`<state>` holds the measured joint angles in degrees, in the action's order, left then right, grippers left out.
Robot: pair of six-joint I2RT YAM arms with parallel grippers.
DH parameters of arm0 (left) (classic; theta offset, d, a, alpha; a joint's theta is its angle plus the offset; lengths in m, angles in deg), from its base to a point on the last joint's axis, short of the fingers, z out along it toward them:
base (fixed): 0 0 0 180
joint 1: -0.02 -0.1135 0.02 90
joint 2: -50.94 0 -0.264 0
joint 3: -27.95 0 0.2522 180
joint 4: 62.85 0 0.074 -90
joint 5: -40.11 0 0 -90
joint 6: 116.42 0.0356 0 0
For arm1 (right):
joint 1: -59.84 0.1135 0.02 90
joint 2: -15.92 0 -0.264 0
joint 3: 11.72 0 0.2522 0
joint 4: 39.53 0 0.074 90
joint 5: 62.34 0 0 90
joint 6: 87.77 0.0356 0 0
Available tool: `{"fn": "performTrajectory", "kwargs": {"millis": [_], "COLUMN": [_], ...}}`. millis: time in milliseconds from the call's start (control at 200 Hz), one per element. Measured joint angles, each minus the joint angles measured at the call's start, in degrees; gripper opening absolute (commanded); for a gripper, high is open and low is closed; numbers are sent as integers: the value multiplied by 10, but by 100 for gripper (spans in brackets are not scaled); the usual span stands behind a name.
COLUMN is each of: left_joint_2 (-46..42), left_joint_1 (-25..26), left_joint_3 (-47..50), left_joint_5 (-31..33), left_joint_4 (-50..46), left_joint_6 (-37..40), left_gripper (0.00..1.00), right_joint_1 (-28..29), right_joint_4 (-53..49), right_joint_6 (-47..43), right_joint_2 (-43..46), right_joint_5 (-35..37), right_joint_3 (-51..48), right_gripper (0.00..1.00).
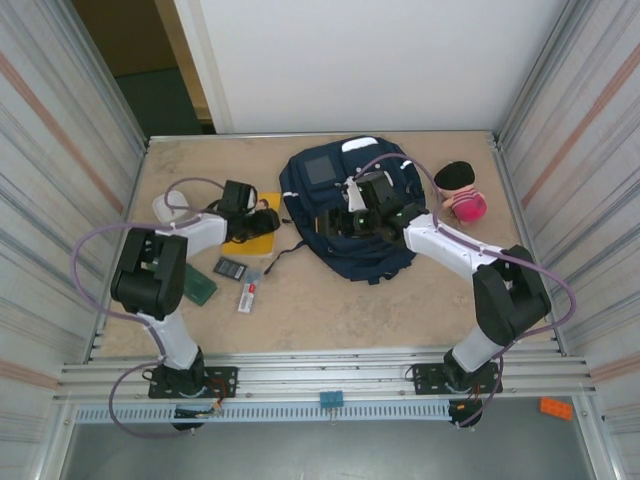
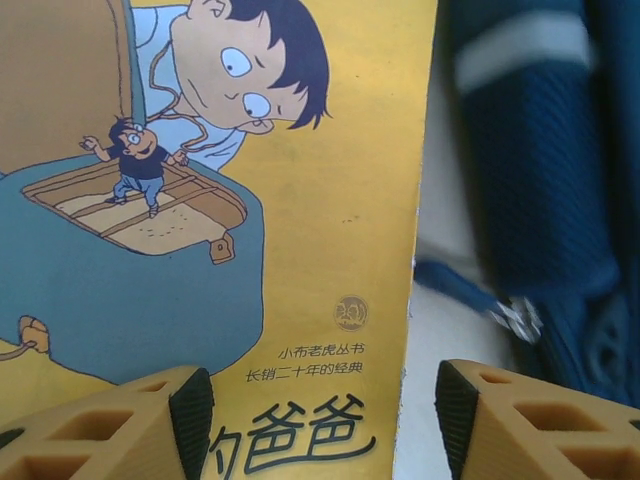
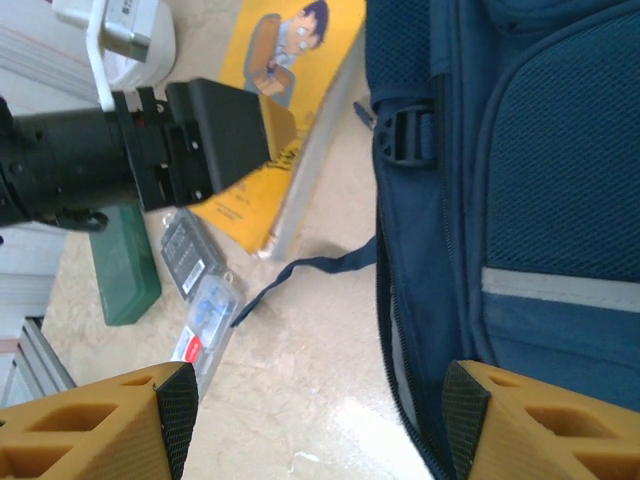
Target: Pack the student bag
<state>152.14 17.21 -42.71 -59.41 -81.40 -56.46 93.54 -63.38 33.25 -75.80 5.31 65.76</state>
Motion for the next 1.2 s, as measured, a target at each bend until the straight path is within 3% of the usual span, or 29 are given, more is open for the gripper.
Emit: {"fn": "performTrajectory", "kwargs": {"millis": [190,426,581,907,1198], "left_joint_2": [-72,-165,-153,-66,-34], "left_joint_1": [20,-80,-138,-157,-165], "left_joint_3": [59,67,73,68,35], "left_joint_5": [-10,-41,-72,-98,-82], "left_joint_4": [-29,-60,-57,-57,-59], "left_joint_6": [-26,-18,-5,33,55], "left_gripper": [66,63,61,59,59], "right_joint_1": [42,88,109,116,116], "right_joint_4": [-16,-37,-49,-71,-67], "right_joint_6": [1,20,18,-1,-15], "right_joint_2": [1,-72,-166,-326,-372], "right_joint_5": [25,74,107,133,108], "right_joint_3": [3,99,177,288,319], "right_gripper": [67,62,62,60,43]}}
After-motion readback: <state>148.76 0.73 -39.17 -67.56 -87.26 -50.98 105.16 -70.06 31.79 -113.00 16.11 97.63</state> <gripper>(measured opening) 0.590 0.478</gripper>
